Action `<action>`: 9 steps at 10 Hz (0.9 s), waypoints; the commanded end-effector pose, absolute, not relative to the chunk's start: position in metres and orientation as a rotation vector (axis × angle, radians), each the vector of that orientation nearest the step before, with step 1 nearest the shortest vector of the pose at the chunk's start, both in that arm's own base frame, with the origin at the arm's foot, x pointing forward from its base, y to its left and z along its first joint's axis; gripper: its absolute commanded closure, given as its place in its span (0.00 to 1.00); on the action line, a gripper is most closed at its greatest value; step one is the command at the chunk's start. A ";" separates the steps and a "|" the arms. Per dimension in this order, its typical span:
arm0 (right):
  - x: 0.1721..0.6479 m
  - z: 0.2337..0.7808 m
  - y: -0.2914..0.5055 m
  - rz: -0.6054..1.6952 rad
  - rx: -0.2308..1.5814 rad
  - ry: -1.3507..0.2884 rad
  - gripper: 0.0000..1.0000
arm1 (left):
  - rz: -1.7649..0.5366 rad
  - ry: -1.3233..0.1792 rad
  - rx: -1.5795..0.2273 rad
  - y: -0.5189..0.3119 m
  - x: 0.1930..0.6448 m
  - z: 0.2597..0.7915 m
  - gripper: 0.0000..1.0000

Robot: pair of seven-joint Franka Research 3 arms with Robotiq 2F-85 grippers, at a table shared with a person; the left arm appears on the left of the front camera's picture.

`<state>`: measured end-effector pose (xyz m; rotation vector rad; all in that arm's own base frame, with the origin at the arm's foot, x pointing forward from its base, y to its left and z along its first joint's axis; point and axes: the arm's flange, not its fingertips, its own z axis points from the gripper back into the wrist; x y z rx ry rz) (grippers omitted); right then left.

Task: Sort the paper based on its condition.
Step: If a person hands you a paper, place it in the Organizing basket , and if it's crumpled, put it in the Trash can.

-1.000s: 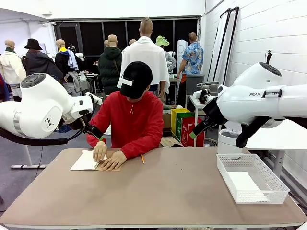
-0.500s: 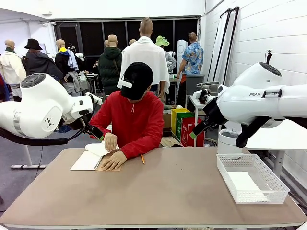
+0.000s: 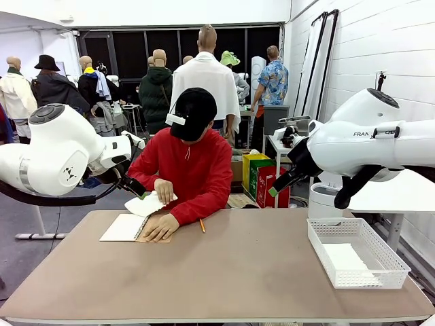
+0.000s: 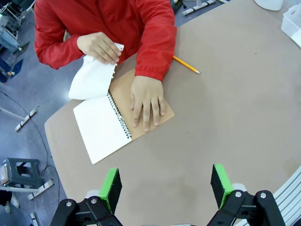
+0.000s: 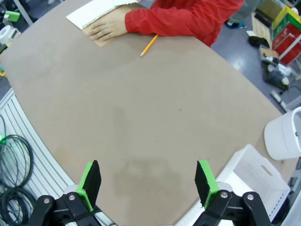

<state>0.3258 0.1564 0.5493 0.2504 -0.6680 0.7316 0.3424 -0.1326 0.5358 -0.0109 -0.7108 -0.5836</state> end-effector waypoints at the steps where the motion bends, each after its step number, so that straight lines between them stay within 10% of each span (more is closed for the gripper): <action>1: 0.325 0.549 0.156 0.748 0.251 -0.661 0.00 | -0.586 -0.716 -0.012 -0.132 0.342 0.536 0.00; 9: 0.325 0.549 0.156 0.748 0.251 -0.661 0.00 | -0.586 -0.716 -0.012 -0.132 0.342 0.536 0.00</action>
